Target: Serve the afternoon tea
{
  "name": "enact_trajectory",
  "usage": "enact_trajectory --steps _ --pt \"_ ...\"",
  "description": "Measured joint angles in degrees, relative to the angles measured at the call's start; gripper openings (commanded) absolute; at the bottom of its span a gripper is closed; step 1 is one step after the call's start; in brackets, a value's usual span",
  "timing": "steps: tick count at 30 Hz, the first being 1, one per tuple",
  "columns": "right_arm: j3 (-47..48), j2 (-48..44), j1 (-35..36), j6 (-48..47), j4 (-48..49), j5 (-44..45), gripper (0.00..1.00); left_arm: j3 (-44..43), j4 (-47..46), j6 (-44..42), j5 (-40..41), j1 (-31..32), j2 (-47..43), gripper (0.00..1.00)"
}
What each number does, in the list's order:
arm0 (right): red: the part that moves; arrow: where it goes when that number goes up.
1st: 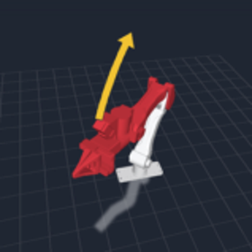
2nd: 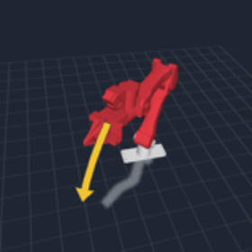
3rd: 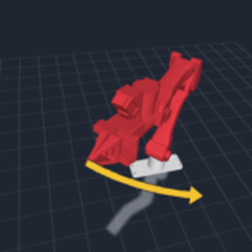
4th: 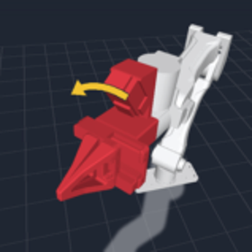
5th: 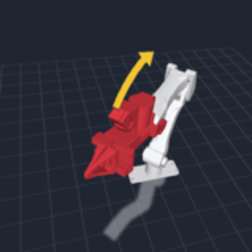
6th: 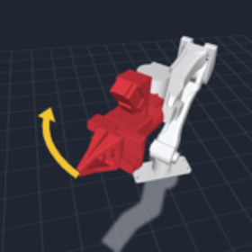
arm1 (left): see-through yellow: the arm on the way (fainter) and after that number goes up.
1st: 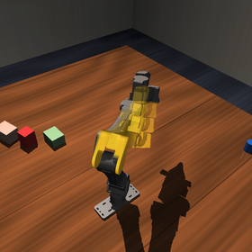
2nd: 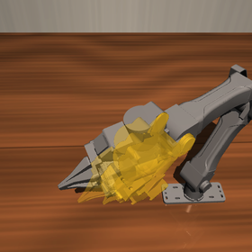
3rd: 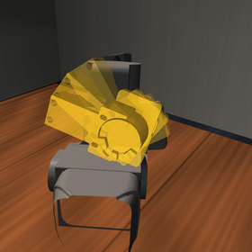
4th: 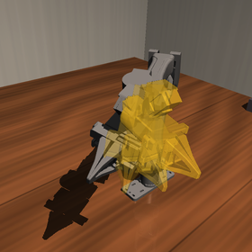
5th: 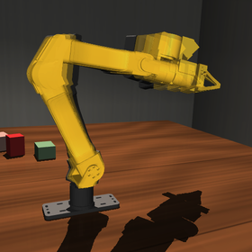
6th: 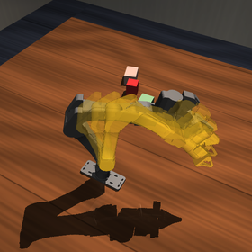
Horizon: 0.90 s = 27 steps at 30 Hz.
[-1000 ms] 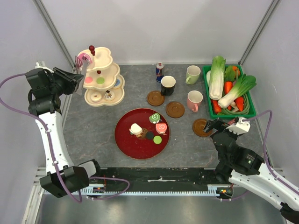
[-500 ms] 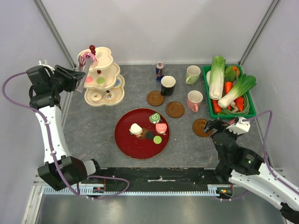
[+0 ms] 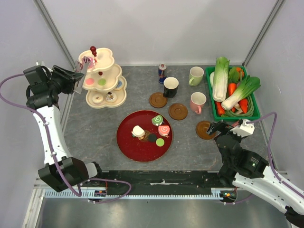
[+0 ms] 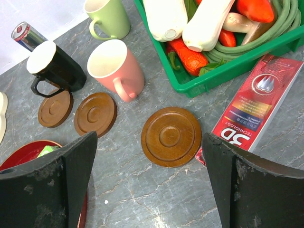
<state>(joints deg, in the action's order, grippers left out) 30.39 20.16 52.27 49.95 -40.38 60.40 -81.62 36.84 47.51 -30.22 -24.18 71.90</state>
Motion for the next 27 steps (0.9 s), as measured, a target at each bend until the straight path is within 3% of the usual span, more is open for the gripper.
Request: enact_trajectory --steps 20,27 --pt "0.00 -0.15 0.00 0.00 -0.02 0.09 0.98 -11.69 10.82 -5.40 9.79 -1.25 -3.48 0.52" --pt "0.00 -0.63 0.00 0.04 0.00 0.09 0.98 -13.57 10.75 -6.80 5.44 -0.50 -10.47 0.52"
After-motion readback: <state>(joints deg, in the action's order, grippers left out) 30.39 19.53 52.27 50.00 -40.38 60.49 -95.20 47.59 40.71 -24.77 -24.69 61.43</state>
